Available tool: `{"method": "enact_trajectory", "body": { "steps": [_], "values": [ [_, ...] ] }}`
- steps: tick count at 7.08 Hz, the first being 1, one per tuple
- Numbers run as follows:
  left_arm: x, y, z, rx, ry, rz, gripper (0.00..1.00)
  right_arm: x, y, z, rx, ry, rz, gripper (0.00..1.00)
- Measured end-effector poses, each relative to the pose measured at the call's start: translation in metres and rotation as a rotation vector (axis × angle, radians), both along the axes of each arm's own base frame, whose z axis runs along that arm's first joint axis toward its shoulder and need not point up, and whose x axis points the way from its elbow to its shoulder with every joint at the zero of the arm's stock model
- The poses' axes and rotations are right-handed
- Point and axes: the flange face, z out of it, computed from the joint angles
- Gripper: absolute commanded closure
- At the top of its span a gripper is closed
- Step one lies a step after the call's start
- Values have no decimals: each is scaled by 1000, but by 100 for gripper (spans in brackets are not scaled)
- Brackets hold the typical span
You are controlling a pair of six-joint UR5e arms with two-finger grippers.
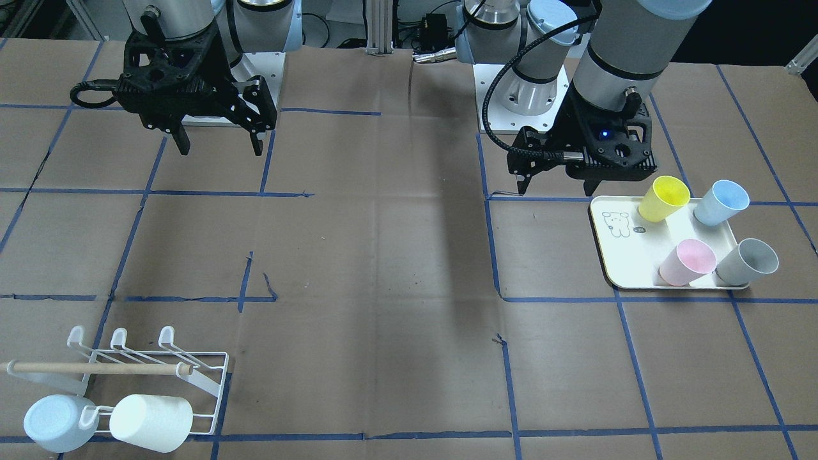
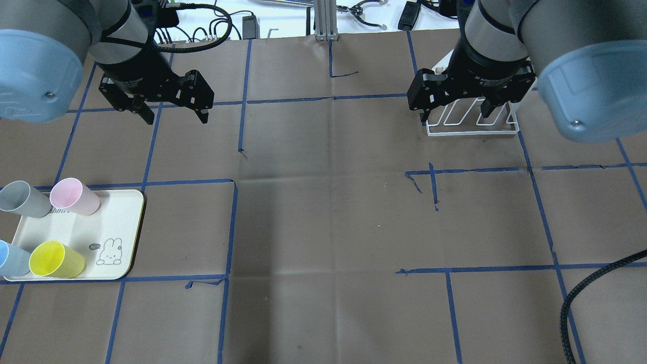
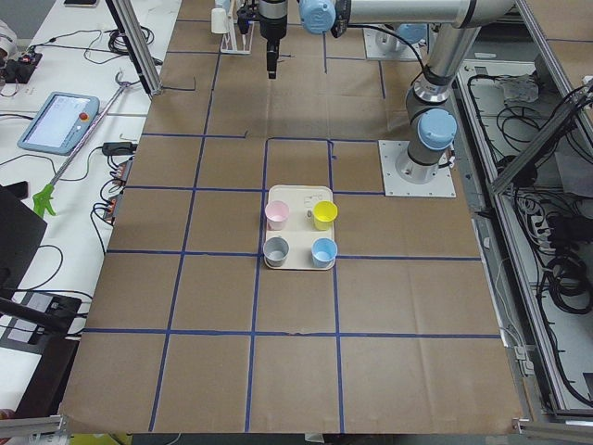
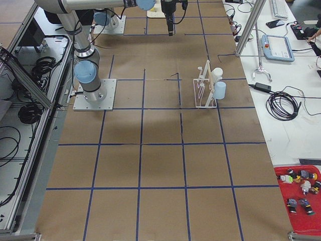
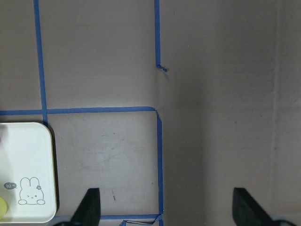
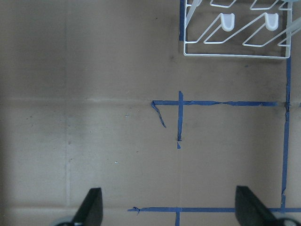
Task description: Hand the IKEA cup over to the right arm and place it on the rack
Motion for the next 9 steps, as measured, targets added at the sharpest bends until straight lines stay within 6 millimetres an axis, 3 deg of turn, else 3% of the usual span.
{"method": "enact_trajectory", "body": {
  "steps": [9],
  "values": [
    [0,0,0,-1,-1,0,0,2,-2,3,-23,-7,3,0]
  ]
}}
